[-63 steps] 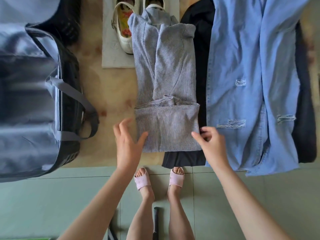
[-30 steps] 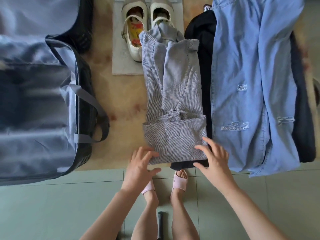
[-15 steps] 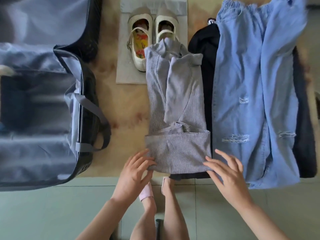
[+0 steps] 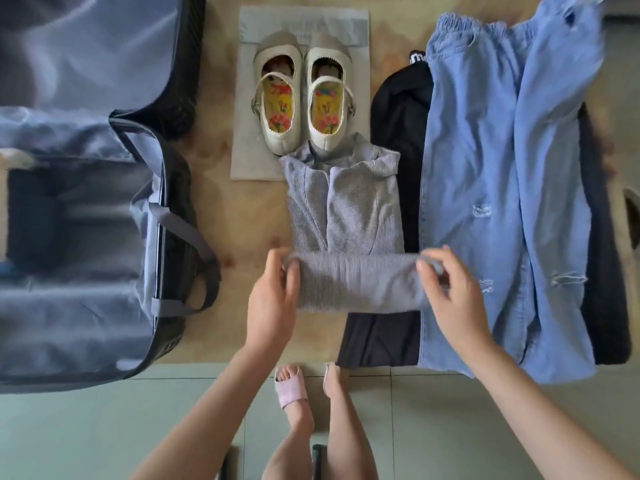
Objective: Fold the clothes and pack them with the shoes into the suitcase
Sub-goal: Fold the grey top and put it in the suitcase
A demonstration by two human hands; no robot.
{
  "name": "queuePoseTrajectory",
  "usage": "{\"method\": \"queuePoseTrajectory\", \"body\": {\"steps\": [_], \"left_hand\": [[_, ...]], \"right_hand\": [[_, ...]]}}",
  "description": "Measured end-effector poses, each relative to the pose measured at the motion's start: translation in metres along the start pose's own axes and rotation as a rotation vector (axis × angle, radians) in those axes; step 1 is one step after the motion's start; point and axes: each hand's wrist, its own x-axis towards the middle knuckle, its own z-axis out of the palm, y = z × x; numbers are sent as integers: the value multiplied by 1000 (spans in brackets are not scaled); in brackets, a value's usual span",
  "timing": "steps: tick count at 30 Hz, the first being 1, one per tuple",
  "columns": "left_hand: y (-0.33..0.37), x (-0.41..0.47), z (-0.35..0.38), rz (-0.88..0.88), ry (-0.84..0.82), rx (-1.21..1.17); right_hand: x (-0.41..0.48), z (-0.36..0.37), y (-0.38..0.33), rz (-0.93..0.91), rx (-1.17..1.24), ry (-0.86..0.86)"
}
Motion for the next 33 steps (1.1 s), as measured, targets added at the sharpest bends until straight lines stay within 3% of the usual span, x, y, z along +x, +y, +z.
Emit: {"method": "queuePoseTrajectory", "body": {"steps": [3,6,10,14,17,23,29,33], "left_hand": [[9,38,13,-220,47,-195],[-3,53,21,-431,-56,-209],[-17,36,17,-412,-138,-238],[-41,5,17,-413,-318,-129],[-55,-4,19,-398,-227,-54],[-45,-20,36,-248,-54,-4],[-30,-38,55,-443,35,-266],[-28,-34,61,-487,146,-281]], "right_hand": [[50,19,-4,209,58,-21],[65,31,9,475,193,-117],[39,21,17,503,293,-138],[-3,14,30,566,450,-342],[-9,17,42,498,270,-310],[7,31,24,298,-57,-56],[-6,44,28,414,-74,78],[-8,47,34,403,-130,86]]}}
